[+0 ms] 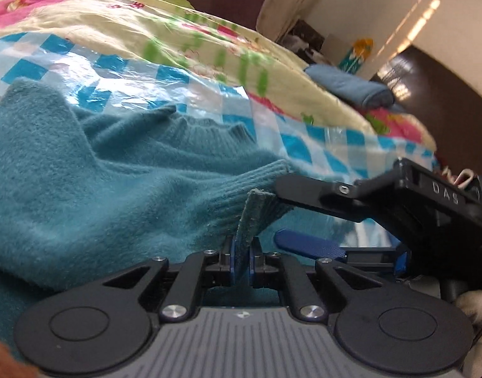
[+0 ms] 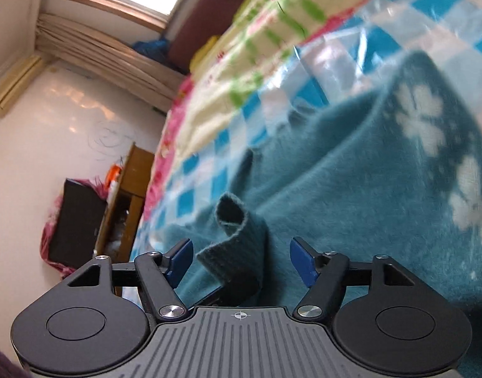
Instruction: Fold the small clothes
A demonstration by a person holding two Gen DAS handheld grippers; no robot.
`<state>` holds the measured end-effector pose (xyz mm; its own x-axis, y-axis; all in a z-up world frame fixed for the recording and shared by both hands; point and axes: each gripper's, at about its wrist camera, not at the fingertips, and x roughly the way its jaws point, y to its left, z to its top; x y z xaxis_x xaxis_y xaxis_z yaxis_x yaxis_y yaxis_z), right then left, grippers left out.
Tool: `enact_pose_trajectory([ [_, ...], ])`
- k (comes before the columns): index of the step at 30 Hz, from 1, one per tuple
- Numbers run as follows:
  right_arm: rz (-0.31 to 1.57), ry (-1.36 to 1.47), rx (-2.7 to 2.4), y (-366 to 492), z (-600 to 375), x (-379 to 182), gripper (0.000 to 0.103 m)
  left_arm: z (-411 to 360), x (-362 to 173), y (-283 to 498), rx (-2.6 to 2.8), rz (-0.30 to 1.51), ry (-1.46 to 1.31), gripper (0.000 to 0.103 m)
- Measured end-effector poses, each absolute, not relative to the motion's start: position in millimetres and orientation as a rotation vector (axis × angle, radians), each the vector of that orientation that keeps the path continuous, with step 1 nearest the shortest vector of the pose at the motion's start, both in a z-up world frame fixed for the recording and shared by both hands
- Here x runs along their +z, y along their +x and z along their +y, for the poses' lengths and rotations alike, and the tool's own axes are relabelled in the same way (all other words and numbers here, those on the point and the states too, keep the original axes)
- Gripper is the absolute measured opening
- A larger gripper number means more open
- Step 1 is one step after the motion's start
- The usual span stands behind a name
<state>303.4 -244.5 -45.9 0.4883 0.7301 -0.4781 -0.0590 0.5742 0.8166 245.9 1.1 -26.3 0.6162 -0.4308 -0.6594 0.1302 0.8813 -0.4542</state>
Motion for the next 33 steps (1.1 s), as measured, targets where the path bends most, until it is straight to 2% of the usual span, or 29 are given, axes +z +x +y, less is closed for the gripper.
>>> enact_pose_trajectory([
  [5,0.962,0.855,0.588,307,-240,-52,0.070,-9,-23,240,-0.324,0.845,-0.285,0.013],
  [6,0.968,0.835,0.569,309,-236,-50,0.065,-10,-24,239,-0.323,0.845,-0.270,0.013],
  [7,0.980,0.802,0.545,311,-233,-49,0.046,-12,-25,239,-0.322,0.850,-0.260,0.013],
  [10,1.000,0.743,0.524,312,-227,-45,0.019,-11,-24,233,-0.334,0.840,-0.255,0.014],
  [14,0.961,0.731,0.528,305,-237,-35,0.018,3,-9,219,-0.363,0.784,-0.266,0.023],
  [20,0.846,0.769,0.497,304,-268,-10,0.017,29,0,191,-0.253,0.697,-0.165,0.029],
  [24,0.795,0.803,0.442,305,-293,-7,0.017,45,-15,194,-0.193,0.727,-0.166,0.029],
  [27,0.805,0.788,0.390,302,-309,-17,0.008,51,-31,199,-0.158,0.765,-0.157,0.029],
  [30,0.860,0.786,0.326,303,-321,-37,0.006,55,-41,199,-0.160,0.800,-0.168,0.029],
  [33,0.889,0.798,0.324,301,-322,-50,0.008,52,-43,197,-0.159,0.816,-0.144,0.029],
])
